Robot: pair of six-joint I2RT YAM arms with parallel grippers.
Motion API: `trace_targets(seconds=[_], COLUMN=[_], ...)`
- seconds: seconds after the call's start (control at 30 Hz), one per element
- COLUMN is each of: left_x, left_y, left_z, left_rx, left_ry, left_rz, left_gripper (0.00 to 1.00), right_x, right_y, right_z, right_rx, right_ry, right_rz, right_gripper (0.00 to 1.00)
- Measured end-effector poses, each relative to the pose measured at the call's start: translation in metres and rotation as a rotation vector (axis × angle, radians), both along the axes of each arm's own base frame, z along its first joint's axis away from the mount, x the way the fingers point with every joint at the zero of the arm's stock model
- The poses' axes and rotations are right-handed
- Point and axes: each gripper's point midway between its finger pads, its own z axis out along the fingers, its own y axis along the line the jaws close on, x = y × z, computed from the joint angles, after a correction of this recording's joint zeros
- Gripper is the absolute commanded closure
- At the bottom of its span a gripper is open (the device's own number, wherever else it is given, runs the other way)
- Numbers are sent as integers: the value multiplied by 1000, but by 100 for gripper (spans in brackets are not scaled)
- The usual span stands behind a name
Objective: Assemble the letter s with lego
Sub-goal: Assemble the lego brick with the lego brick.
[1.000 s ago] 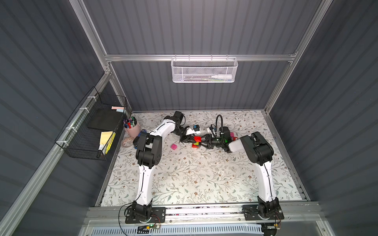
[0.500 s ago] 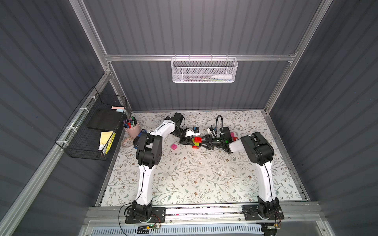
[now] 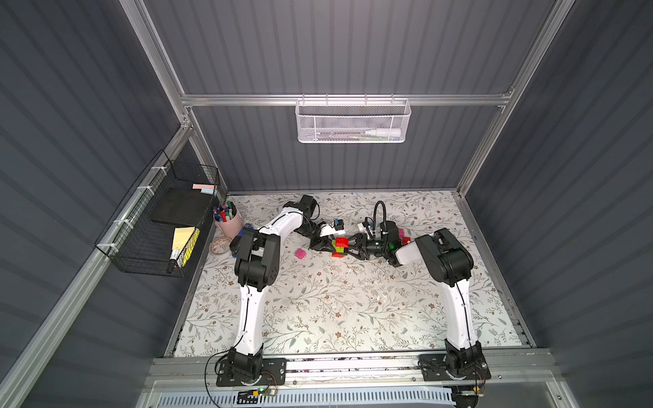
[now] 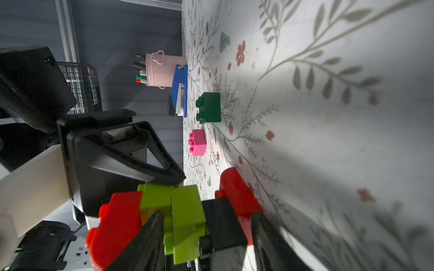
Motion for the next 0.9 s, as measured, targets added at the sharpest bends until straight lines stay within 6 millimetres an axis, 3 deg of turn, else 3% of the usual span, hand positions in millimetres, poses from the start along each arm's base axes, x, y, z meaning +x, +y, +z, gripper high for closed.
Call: trace_targets(seconds=[0.9], left_x=[-4], left_y=[-1], left_z=[1], left_rx=[-10], left_ry=[22], left_rz=[0], left_gripper=[38], right_x=[-4], right_y=[-15], right_z=[2], right_rx=[26], right_ry=[22], right_rz=[-37], right_gripper=[33])
